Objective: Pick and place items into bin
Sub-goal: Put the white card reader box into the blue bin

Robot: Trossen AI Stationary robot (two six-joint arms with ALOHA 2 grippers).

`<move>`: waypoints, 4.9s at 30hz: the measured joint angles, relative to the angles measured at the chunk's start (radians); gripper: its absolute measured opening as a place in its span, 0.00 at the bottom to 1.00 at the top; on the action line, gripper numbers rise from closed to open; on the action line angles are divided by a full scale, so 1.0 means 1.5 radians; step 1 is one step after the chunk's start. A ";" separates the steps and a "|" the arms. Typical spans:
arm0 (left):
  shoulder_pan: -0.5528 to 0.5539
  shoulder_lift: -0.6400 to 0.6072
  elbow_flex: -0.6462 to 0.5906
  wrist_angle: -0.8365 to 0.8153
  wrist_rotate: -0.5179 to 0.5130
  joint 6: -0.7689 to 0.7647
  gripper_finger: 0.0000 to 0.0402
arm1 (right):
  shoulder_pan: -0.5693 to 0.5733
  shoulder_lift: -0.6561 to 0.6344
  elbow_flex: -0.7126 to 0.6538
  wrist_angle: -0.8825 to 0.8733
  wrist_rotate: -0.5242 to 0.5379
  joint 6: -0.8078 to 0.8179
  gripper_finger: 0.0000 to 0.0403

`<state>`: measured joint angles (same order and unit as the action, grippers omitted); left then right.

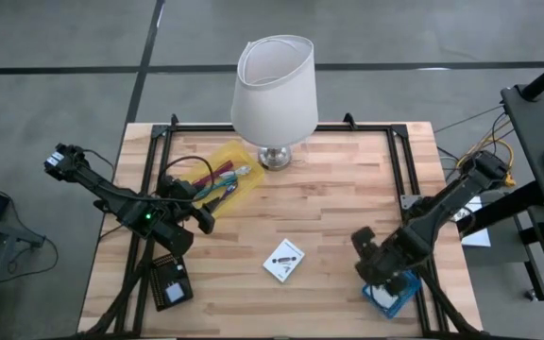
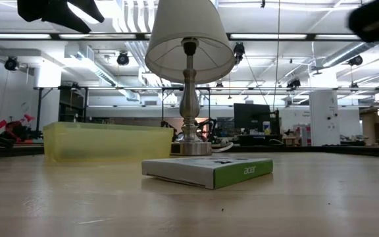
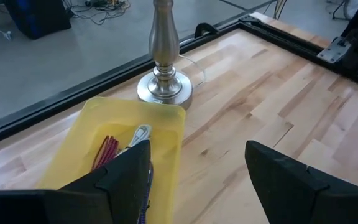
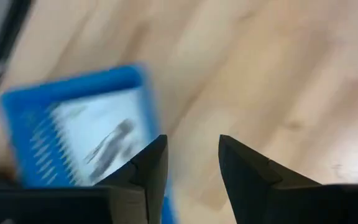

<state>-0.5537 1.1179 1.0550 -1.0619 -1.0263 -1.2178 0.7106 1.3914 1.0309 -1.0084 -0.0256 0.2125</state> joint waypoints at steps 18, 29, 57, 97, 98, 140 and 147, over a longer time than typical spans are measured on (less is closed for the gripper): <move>0.000 0.026 0.000 0.394 0.097 0.282 0.61 | -0.246 -0.077 -0.121 0.293 0.176 0.341 0.32; 0.021 0.181 0.007 0.765 0.104 0.495 0.61 | -0.276 -0.138 -0.218 0.312 0.191 0.326 0.32; 0.049 0.009 -0.024 0.669 0.103 0.368 0.61 | -0.263 0.168 -0.006 0.584 -0.054 -0.210 0.50; 0.051 -0.070 -0.032 0.626 0.108 0.421 0.61 | -0.243 0.433 0.231 0.377 -0.088 -0.423 0.32; 0.051 -0.070 -0.032 0.626 0.108 0.421 0.61 | -0.244 0.433 0.229 0.380 -0.088 -0.425 0.31; 0.050 -0.070 -0.032 0.625 0.109 0.455 0.61 | -0.204 0.157 0.193 0.028 -0.088 -0.211 0.02; 0.051 -0.070 -0.032 0.620 0.109 0.456 0.61 | -0.097 0.045 0.136 -0.046 -0.082 -0.052 0.02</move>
<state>-0.4778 1.0134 1.0073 -0.1314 -0.8627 -0.5339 0.5643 1.4591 1.2342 -1.0778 -0.1488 0.1352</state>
